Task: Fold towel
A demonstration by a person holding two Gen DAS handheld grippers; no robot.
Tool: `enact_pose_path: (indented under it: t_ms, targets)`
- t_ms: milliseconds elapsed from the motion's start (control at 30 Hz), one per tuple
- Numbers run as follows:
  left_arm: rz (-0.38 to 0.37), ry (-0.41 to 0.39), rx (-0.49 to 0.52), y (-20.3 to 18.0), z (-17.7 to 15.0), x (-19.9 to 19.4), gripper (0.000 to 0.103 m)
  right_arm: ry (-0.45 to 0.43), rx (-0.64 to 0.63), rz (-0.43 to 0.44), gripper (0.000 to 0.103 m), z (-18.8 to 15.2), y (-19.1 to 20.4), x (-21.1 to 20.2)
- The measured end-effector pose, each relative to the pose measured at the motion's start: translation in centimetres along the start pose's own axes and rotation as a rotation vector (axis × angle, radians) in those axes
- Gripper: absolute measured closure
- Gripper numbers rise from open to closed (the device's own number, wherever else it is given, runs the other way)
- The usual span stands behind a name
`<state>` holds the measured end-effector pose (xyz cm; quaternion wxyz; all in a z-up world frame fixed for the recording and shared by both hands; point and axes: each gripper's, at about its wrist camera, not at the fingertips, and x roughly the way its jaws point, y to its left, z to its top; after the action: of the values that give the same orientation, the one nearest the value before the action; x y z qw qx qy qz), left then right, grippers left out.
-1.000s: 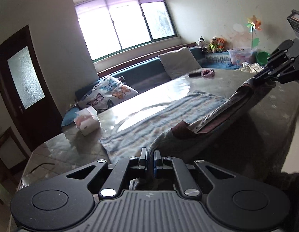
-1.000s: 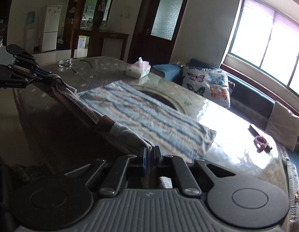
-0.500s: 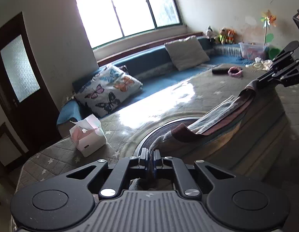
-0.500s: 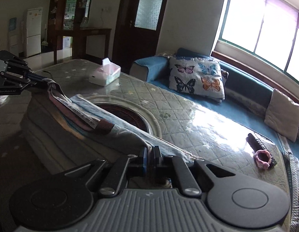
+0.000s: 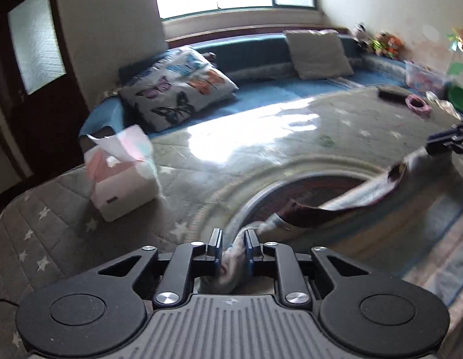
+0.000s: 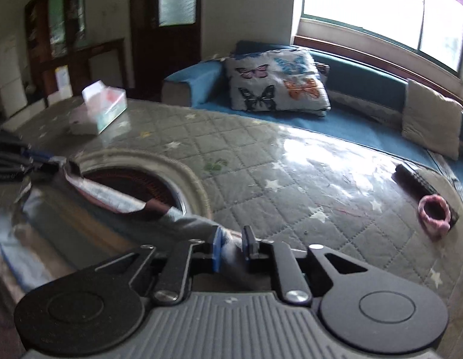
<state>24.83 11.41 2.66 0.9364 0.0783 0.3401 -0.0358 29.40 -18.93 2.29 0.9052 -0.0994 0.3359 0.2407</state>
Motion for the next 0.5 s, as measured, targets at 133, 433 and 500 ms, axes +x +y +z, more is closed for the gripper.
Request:
enact_pose_path:
  t_ms: [133,433,500]
  targets:
    - [0.024,-0.042,-0.071,1.4,0.5,-1.4,0.072,-0.051,0.055,-0.022,0.086,0.3,-0.9,-0.5]
    - [-0.14,-0.011,0.003,-2.3,0.2,-1.9,0.076,0.008,0.022,0.105,0.086,-0.5,1.9,0.4]
    - [-0.154,0.014,0.007,-2.8,0.2,-0.6,0.076,0.032,0.015,0.116,0.085,-0.7,2.6,1.3]
